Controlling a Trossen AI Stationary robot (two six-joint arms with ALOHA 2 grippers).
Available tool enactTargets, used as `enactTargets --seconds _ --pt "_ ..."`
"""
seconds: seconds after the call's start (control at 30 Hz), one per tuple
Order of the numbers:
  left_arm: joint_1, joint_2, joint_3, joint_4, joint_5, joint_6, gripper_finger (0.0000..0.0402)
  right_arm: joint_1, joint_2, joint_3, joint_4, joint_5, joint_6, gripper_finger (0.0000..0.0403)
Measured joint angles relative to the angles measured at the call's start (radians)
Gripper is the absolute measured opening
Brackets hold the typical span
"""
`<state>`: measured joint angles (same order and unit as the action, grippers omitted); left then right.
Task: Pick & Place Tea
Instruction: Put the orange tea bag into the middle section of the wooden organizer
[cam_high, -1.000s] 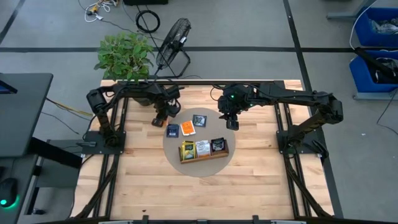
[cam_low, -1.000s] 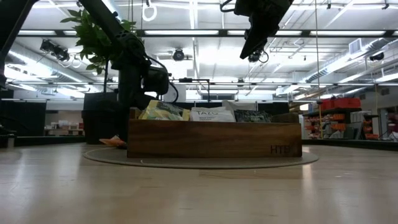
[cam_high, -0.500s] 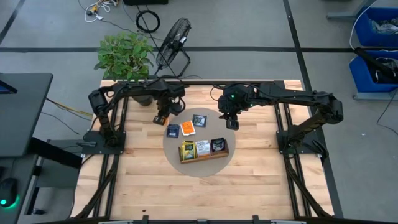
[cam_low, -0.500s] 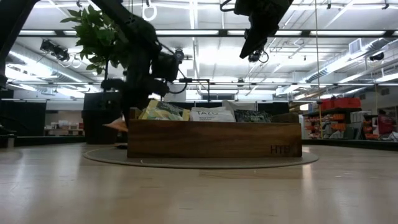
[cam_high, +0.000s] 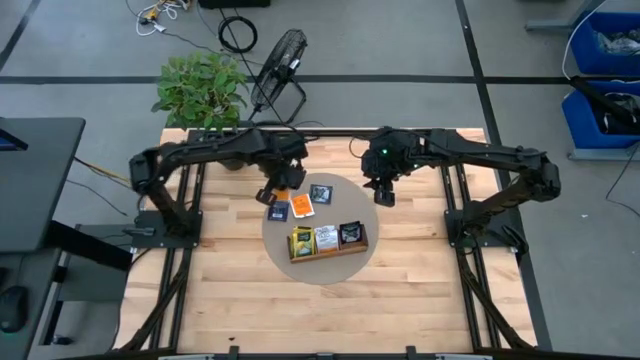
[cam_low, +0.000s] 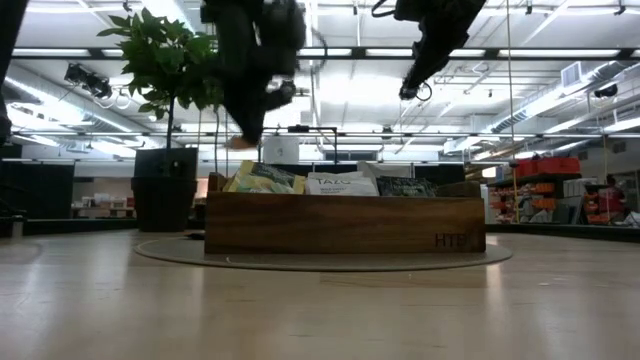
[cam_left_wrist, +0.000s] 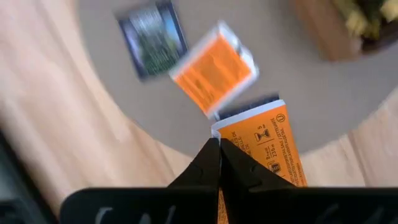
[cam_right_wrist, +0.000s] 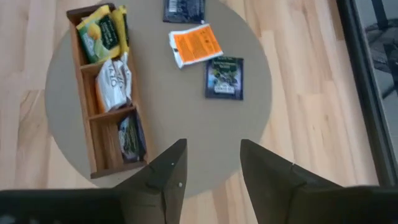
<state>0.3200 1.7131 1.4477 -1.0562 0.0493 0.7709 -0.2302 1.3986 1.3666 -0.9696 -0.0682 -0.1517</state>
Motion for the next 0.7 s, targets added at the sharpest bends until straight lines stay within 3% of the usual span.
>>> enactTargets --seconds 0.13,0.27,0.53,0.7 --pt "-0.041 -0.095 0.001 0.089 -0.008 0.033 0.0002 -0.024 -0.032 0.000 -0.012 -0.006 0.007 0.0157" --pt "-0.077 -0.192 0.001 0.220 -0.009 0.077 0.0002 -0.063 -0.060 0.000 -0.009 -0.100 0.023 0.0157" --pt "-0.163 -0.316 0.002 0.526 0.022 0.124 0.0002 -0.125 -0.073 0.000 0.115 -0.518 0.139 0.0157" --pt "-0.215 -0.321 0.002 0.617 0.060 0.132 0.0002 -0.140 -0.061 0.000 0.278 -0.740 0.260 0.0157"
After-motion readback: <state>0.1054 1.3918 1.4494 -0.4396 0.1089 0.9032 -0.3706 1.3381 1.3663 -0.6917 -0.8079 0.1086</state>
